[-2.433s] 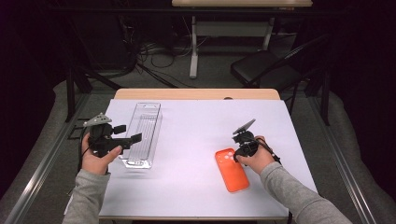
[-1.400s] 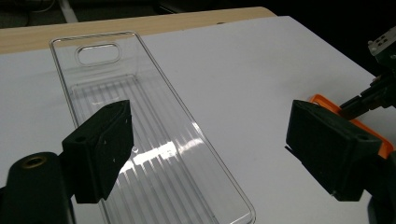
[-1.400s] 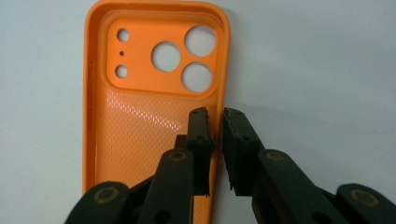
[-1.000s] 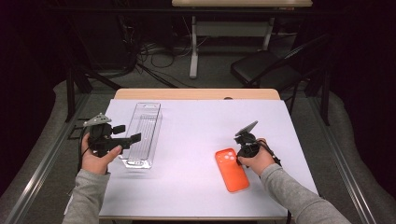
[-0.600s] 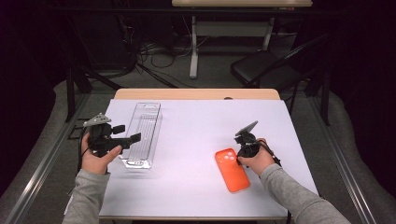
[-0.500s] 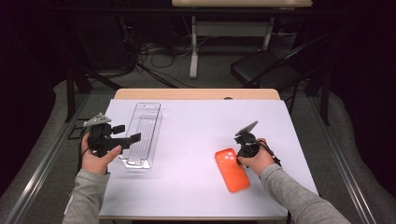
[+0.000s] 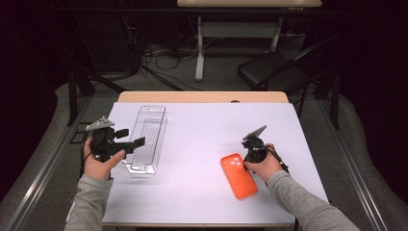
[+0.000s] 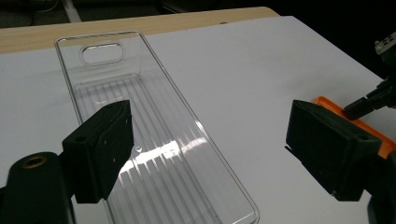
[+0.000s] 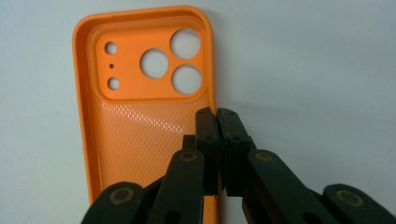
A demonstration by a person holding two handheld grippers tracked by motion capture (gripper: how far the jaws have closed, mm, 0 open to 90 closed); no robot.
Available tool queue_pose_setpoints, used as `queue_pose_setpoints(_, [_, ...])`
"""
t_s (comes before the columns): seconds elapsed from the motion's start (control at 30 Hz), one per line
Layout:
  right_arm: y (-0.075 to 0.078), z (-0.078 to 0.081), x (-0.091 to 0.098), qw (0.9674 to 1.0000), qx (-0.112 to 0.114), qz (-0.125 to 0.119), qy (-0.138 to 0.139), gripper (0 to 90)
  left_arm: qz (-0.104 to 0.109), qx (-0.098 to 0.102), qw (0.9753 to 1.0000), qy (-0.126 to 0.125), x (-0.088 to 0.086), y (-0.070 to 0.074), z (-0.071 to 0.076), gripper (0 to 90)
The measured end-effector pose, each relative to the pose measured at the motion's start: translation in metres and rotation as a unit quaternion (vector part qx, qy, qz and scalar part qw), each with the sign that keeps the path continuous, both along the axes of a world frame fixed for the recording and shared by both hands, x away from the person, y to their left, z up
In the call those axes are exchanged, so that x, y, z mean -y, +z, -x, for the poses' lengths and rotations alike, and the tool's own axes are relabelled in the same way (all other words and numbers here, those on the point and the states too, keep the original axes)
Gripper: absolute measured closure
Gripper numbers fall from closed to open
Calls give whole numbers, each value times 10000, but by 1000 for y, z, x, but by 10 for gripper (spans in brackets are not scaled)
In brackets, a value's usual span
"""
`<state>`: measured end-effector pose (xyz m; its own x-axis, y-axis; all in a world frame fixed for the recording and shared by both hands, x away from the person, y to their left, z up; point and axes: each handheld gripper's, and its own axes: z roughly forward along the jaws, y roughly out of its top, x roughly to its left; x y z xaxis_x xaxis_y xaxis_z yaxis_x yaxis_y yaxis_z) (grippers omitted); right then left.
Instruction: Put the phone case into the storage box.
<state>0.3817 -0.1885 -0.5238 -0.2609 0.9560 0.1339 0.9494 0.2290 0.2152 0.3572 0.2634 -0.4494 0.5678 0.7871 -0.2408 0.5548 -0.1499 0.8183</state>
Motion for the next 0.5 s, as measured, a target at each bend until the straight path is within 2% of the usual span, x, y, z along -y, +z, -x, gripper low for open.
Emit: queue_pose_setpoints(0.5, [0, 2, 1, 9999, 18, -83, -129, 886, 10, -13, 10000, 16, 0, -1, 0, 151])
